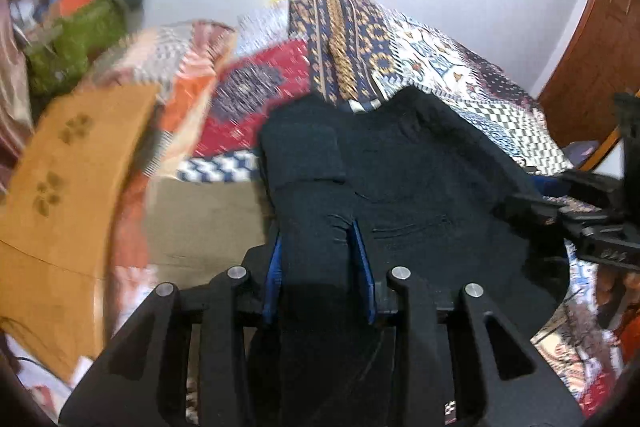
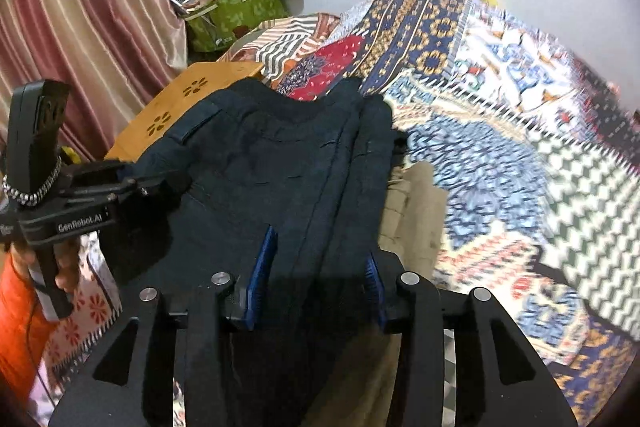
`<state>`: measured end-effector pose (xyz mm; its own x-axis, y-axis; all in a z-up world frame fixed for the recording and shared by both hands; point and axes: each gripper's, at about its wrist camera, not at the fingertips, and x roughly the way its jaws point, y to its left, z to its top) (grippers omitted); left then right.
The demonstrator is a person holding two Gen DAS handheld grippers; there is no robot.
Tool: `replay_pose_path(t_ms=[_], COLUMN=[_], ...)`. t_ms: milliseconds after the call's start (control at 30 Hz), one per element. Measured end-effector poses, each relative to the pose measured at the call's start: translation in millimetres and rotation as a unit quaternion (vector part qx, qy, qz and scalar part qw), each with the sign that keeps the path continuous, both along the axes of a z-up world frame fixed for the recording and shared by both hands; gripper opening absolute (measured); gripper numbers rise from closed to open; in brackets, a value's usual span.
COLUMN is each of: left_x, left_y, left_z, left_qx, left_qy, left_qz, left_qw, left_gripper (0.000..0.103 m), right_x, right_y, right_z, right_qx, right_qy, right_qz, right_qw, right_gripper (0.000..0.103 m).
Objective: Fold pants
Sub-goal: 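Lower the folded black trousers onto the khaki trousers and open both grippers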
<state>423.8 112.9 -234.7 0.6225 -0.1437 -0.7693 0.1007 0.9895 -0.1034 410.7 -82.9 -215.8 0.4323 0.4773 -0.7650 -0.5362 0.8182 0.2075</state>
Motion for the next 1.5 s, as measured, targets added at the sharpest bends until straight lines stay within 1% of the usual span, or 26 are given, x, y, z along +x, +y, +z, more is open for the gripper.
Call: replay_pose_path(t_ms=[67, 133, 167, 200, 233, 300, 333, 400, 467, 533, 567, 633, 700, 800, 900, 967, 1033, 1067, 1100, 1200, 1333, 1367, 1400, 1433, 1500], left_x=[-9.9, -18.6, -21.9, -26.0, -30.1, -35.0, -37.2, -38.6, -38.1, -37.8, -37.8, -38.5, -40.1, -43.6, -51.6, -64.2, -73.9, -79.9, -88.1, -107.7, -145.2, -159.3, -167.9, -184.1, -205.7], left_y=[1.7, 3.8, 3.5, 2.0, -1.6, -9.3, -12.6, -17.3, -24.6, -29.2, -29.7, -29.8, -30.3, -31.6, -34.5, -39.3, -42.2, -43.9, -46.1, -50.9, -57.4, -59.5, -60.3, -62.9, -66.9], left_z=[15.3, 29.3, 34.5, 39.1, 42.7, 42.4, 38.1, 26.0, 4.9, -13.8, -19.8, -33.4, -36.3, -26.3, -7.6, 13.4, 32.1, 40.7, 54.8, 84.4, 133.9, 149.6, 158.6, 174.0, 193.1], left_qx=[0.012, 0.001, -0.006, -0.009, -0.006, 0.002, 0.001, -0.005, 0.017, 0.039, 0.045, 0.047, 0.048, 0.042, 0.043, 0.048, 0.046, 0.046, 0.046, 0.044, 0.033, 0.032, 0.032, 0.033, 0.035], left_qy=[-0.027, -0.045, -0.049, -0.054, -0.058, -0.061, -0.056, -0.036, -0.009, 0.008, 0.014, 0.024, 0.021, 0.020, 0.005, -0.021, -0.043, -0.054, -0.068, -0.100, -0.158, -0.178, -0.190, -0.212, -0.241], left_qz=[0.006, 0.007, 0.003, -0.002, -0.007, -0.015, -0.018, -0.018, -0.015, -0.013, -0.013, -0.014, -0.012, -0.008, -0.009, -0.011, -0.011, -0.008, -0.003, 0.002, 0.008, 0.011, 0.012, 0.015, 0.018], left_qw=[0.9996, 0.9990, 0.9988, 0.9985, 0.9982, 0.9981, 0.9983, 0.9992, 0.9997, 0.9991, 0.9988, 0.9985, 0.9986, 0.9989, 0.9990, 0.9986, 0.9979, 0.9974, 0.9966, 0.9940, 0.9869, 0.9835, 0.9813, 0.9765, 0.9698], left_gripper=[0.031, 0.031, 0.031, 0.031, 0.031, 0.031, 0.031, 0.031, 0.031, 0.032, 0.032, 0.032, 0.032, 0.032, 0.032, 0.032, 0.036, 0.040, 0.042, 0.042, 0.042, 0.044, 0.046, 0.047, 0.048], right_x=[-12.5, -16.1, -19.2, -22.7, -25.9, -30.8, -32.2, -31.1, -32.8, -33.2, -34.3, -37.1, -40.3, -44.7, -49.0, -54.7, -65.2, -70.8, -79.2, -100.0, -138.0, -150.2, -159.1, -167.4, -188.1], right_y=[-6.7, -8.1, -8.8, -8.0, -6.9, 1.5, 5.4, 14.7, 19.0, 19.5, 20.2, 18.5, 16.3, 12.1, 6.2, 3.0, -0.1, -1.6, -3.8, -10.2, -21.0, -24.4, -27.0, -29.4, -34.4], right_z=[15.1, 26.2, 31.1, 37.7, 41.0, 44.5, 43.7, 33.0, 16.2, -0.1, -8.8, -16.1, -15.8, -5.4, 8.9, 20.3, 39.3, 47.7, 61.1, 92.2, 140.1, 153.4, 163.2, 171.7, 191.4], right_qx=[-0.003, 0.008, 0.015, 0.025, 0.027, 0.028, 0.026, 0.019, 0.012, -0.007, -0.018, -0.027, -0.029, -0.020, -0.002, 0.009, 0.022, 0.026, 0.034, 0.052, 0.074, 0.078, 0.082, 0.087, 0.098], right_qy=[-0.020, -0.037, -0.042, -0.048, -0.052, -0.061, -0.061, -0.050, -0.035, -0.031, -0.030, -0.029, -0.030, -0.027, -0.026, -0.033, -0.050, -0.058, -0.072, -0.106, -0.163, -0.179, -0.193, -0.203, -0.226], right_qz=[-0.003, -0.004, -0.002, 0.001, 0.003, 0.010, 0.013, 0.018, 0.018, 0.013, 0.012, 0.012, 0.013, 0.009, 0.003, 0.001, 0.001, 0.002, 0.001, 0.000, -0.003, -0.004, -0.005, -0.006, -0.008], right_qw=[1.000, 0.999, 0.999, 0.999, 0.998, 0.998, 0.998, 0.998, 0.999, 0.999, 0.999, 0.999, 0.999, 0.999, 1.000, 0.999, 0.999, 0.998, 0.997, 0.993, 0.984, 0.981, 0.978, 0.975, 0.969], right_gripper=[0.038, 0.039, 0.040, 0.043, 0.046, 0.047, 0.047, 0.047, 0.047, 0.047, 0.047, 0.047, 0.047, 0.048, 0.048, 0.048, 0.048, 0.048, 0.048, 0.048, 0.048, 0.048, 0.048, 0.048, 0.048])
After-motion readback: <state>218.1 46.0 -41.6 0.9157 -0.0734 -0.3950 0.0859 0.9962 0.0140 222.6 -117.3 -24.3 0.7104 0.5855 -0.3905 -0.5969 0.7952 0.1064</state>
